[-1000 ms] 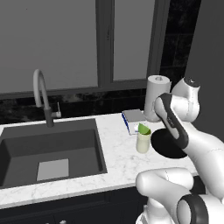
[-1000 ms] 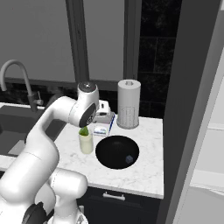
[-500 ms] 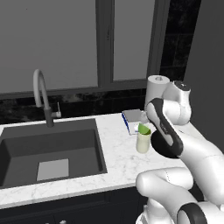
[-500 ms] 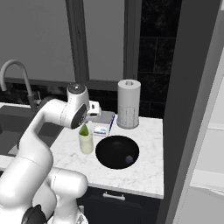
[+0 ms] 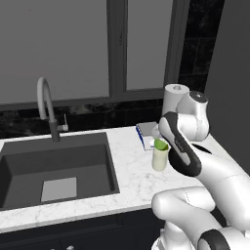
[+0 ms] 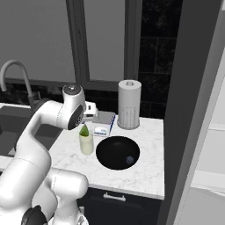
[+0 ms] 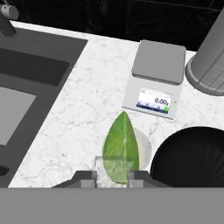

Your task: Grab a lemon wedge from the fridge and one ice cube from the ice bowl, and put them in the glass of lemonade.

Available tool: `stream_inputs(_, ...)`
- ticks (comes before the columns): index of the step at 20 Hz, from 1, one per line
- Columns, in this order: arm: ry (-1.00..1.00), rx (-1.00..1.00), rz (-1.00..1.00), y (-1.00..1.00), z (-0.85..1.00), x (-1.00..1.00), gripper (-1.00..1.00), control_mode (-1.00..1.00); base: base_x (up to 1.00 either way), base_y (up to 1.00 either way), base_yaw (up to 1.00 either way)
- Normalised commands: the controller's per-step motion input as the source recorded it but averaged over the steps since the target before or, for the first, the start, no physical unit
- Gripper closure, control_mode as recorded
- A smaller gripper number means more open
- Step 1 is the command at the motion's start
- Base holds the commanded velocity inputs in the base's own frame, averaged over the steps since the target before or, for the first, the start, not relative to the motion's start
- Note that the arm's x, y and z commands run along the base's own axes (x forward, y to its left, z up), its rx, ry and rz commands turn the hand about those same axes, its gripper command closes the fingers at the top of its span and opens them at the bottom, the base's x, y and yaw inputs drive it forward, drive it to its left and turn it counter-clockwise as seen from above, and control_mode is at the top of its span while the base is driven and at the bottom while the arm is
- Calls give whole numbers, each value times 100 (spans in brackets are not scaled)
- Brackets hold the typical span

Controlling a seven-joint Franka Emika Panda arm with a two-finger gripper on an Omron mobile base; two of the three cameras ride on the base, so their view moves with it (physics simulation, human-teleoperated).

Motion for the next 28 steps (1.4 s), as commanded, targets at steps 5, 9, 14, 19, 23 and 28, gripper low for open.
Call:
stream_inputs(5, 10, 4, -19, -33, 0, 1, 100, -100, 0, 0, 0)
stream_inputs(9, 14, 3, -10, -16, 0, 10, 100, -100, 0, 0, 0)
stream_inputs(14, 26, -1, -13, 0, 1, 9, 100, -100, 0, 0, 0)
stream_inputs(19, 13, -13, -6, 13, 13, 3, 100, -100, 0, 0, 0)
stream_inputs(23, 1, -2, -1, 2, 3, 9, 100, -100, 0, 0, 0)
stream_inputs(28, 4, 0, 0, 4, -1, 14, 100, -100, 0, 0, 0)
